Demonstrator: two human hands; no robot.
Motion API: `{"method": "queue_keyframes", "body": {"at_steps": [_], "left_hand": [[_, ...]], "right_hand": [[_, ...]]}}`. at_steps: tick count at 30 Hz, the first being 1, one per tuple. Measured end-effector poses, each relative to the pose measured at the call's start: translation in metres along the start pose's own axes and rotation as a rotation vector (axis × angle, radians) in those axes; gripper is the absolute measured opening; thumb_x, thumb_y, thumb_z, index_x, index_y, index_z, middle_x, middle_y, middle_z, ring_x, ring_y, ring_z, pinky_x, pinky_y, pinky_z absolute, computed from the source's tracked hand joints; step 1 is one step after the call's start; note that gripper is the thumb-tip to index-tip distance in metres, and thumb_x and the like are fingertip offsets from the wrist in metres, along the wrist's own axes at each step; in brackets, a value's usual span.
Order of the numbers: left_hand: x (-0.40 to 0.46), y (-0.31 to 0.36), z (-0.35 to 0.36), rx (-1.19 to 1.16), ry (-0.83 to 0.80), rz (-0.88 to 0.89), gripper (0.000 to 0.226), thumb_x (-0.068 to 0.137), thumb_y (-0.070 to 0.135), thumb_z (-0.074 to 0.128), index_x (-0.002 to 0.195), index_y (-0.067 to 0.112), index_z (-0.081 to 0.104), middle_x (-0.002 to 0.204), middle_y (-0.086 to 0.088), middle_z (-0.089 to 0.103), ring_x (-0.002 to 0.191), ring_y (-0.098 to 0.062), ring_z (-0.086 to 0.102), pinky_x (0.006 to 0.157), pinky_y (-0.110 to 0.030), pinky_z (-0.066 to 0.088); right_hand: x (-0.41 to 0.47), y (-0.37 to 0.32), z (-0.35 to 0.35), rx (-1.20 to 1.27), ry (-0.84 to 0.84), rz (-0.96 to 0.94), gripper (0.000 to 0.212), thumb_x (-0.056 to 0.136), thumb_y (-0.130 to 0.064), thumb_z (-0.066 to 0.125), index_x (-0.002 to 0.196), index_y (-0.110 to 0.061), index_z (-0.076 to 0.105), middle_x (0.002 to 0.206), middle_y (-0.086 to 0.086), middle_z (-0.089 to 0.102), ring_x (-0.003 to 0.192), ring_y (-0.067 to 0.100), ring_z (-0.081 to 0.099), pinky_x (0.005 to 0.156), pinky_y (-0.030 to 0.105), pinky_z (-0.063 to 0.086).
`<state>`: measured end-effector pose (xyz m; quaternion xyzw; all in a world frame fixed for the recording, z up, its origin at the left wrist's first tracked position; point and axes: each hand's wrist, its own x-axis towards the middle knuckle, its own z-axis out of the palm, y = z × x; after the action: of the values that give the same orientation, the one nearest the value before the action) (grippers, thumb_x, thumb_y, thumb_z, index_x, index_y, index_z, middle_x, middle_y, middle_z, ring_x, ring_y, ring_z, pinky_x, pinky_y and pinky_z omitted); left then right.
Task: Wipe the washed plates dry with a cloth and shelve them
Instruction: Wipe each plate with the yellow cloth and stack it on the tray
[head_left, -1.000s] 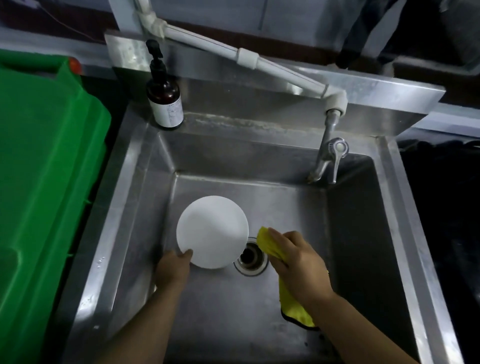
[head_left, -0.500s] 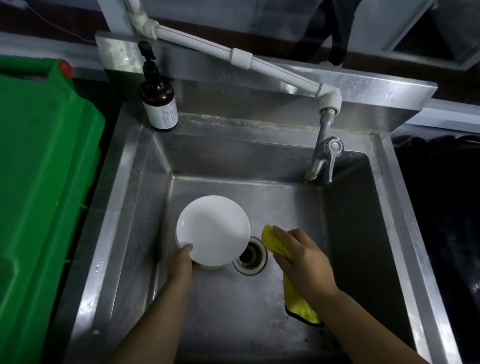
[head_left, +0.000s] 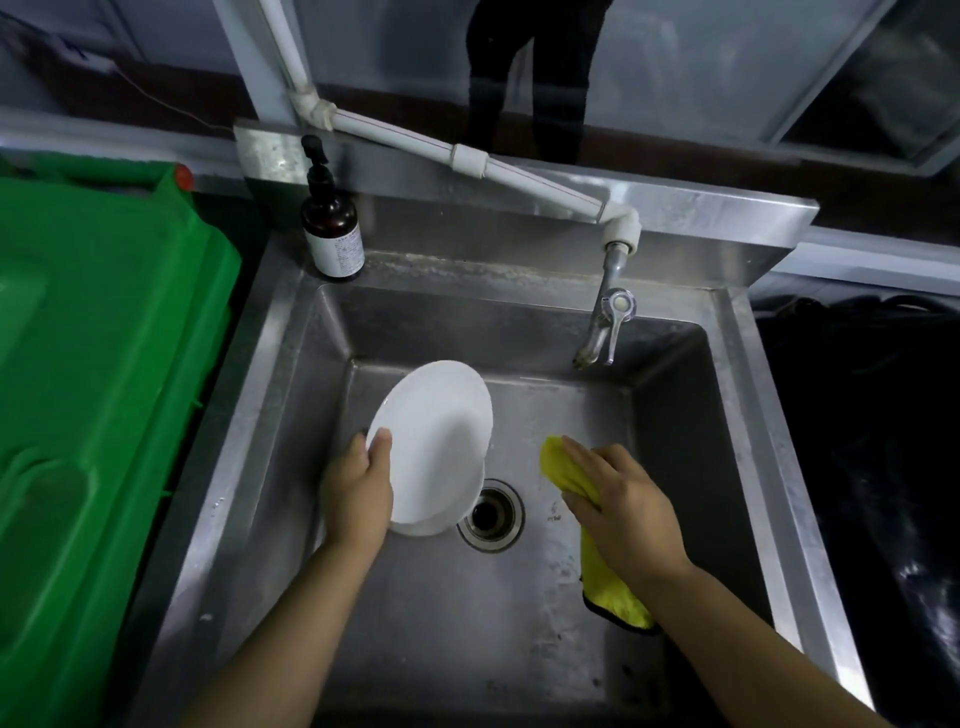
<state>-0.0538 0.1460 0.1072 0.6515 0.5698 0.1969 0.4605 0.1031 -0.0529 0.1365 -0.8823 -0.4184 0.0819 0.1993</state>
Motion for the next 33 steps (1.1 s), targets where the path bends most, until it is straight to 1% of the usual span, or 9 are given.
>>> {"method": "queue_keyframes", "body": {"at_steps": [4,8,13,16,20,22,27,30,33], "left_hand": [[-0.022,0.039,-0.026,0.201,0.053,0.323,0.037,0.097,0.032,0.046,0.064,0.020,0.039,0.058,-0.002,0.048,0.060,-0.030,0.051,0.055,-0.032,0.030],[-0.054,0.080,-0.048,0.255,0.116,0.514,0.052,0.087,0.056,0.031,0.072,0.010,0.052,0.060,-0.008,0.058,0.058,-0.030,0.053,0.051,-0.031,0.036],[-0.106,0.137,-0.069,0.234,0.228,0.705,0.028,0.095,0.026,0.053,0.071,0.013,0.052,0.053,0.013,0.041,0.052,-0.018,0.044,0.047,-0.018,0.024],[-0.134,0.165,-0.077,0.182,0.280,0.765,0.031,0.093,0.034,0.049,0.066,0.020,0.039,0.052,0.016,0.037,0.051,-0.021,0.044,0.047,-0.023,0.029],[-0.167,0.198,-0.086,0.106,0.328,0.846,0.033,0.090,0.040,0.044,0.067,0.016,0.047,0.057,0.012,0.043,0.056,-0.022,0.048,0.052,-0.026,0.031],[-0.180,0.215,-0.088,0.091,0.348,0.873,0.041,0.090,0.040,0.044,0.073,0.006,0.058,0.061,0.004,0.051,0.058,-0.023,0.051,0.055,-0.028,0.033],[-0.208,0.250,-0.093,-0.038,0.341,0.816,0.047,0.088,0.047,0.042,0.062,0.009,0.044,0.052,-0.002,0.046,0.052,-0.023,0.043,0.052,-0.035,0.035],[-0.221,0.264,-0.096,-0.242,0.267,0.688,0.045,0.091,0.042,0.051,0.057,0.016,0.039,0.053,0.003,0.045,0.053,-0.019,0.043,0.056,-0.038,0.039],[-0.220,0.269,-0.102,-0.372,0.161,0.568,0.044,0.083,0.055,0.050,0.069,0.013,0.056,0.064,0.002,0.061,0.063,-0.021,0.059,0.070,-0.044,0.051]], "right_hand": [[-0.004,0.003,-0.024,0.020,0.041,-0.059,0.055,0.080,-0.019,0.075,0.132,-0.023,0.057,0.098,0.003,0.057,0.080,0.025,0.059,0.054,0.033,0.047],[-0.012,0.005,-0.055,0.039,0.097,-0.119,0.054,0.081,-0.020,0.076,0.131,-0.022,0.058,0.102,0.004,0.059,0.085,0.026,0.061,0.056,0.035,0.050],[-0.024,0.006,-0.108,0.111,0.194,-0.180,0.053,0.083,-0.021,0.074,0.133,-0.026,0.056,0.105,0.003,0.057,0.090,0.024,0.059,0.064,0.032,0.048],[-0.031,0.006,-0.144,0.176,0.237,-0.205,0.055,0.084,-0.019,0.072,0.135,-0.030,0.054,0.108,0.000,0.055,0.093,0.022,0.057,0.066,0.031,0.044],[-0.034,-0.003,-0.191,0.249,0.343,-0.267,0.055,0.084,-0.017,0.072,0.135,-0.027,0.054,0.106,-0.007,0.050,0.096,0.017,0.053,0.074,0.026,0.039],[-0.035,-0.013,-0.214,0.314,0.429,-0.312,0.053,0.084,-0.018,0.071,0.135,-0.023,0.055,0.105,-0.007,0.046,0.092,0.009,0.047,0.077,0.019,0.035],[-0.035,-0.044,-0.251,0.414,0.684,-0.401,0.056,0.085,-0.025,0.061,0.139,-0.019,0.048,0.115,-0.001,0.041,0.103,0.004,0.039,0.093,0.003,0.025],[-0.032,-0.060,-0.257,0.264,0.759,-0.400,0.054,0.088,-0.037,0.048,0.139,-0.021,0.039,0.126,0.004,0.035,0.110,0.021,0.037,0.096,0.026,0.032],[-0.027,-0.072,-0.258,0.041,0.851,-0.375,0.052,0.093,-0.032,0.041,0.140,-0.010,0.041,0.129,0.013,0.035,0.098,0.030,0.036,0.087,0.041,0.041]]}}
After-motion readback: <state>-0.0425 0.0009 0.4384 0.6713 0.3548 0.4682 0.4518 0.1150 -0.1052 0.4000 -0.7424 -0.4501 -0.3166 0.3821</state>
